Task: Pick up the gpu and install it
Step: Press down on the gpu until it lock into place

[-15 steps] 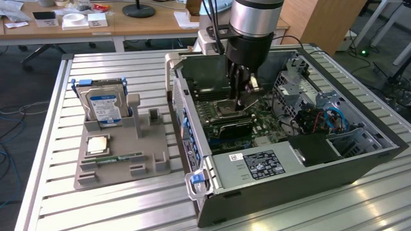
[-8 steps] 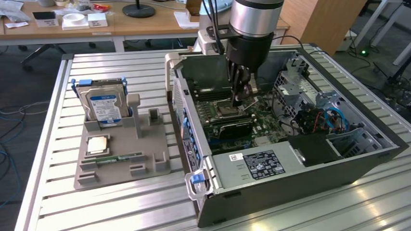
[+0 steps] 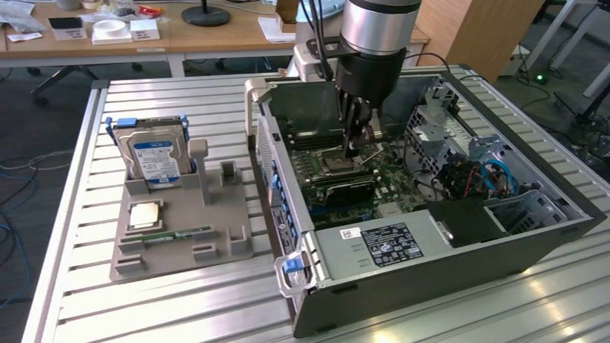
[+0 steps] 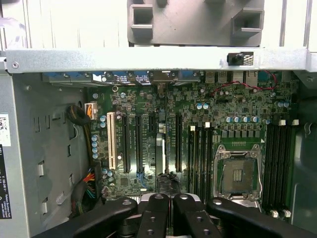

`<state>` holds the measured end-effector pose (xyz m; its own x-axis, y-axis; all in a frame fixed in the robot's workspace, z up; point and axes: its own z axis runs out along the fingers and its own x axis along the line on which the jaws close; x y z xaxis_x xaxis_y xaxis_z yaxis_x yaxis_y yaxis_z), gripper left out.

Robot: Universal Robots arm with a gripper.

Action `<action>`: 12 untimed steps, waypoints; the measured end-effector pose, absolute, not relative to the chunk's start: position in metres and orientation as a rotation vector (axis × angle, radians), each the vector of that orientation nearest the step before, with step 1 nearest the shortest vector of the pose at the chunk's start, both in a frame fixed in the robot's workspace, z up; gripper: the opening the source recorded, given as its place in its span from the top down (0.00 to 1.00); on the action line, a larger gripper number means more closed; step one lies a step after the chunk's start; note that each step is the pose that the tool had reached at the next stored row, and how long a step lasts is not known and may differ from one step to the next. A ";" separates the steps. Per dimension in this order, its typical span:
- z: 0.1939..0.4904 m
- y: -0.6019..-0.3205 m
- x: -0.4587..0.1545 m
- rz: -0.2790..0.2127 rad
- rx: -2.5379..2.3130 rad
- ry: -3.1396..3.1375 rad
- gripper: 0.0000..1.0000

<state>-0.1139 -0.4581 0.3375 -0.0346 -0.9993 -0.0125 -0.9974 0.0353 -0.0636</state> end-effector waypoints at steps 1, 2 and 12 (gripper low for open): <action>0.337 -0.458 -0.114 -0.057 -2.145 2.221 0.89; 0.337 -0.458 -0.114 -0.057 -2.145 2.221 0.89; 0.337 -0.449 -0.109 -0.057 -2.131 2.236 0.89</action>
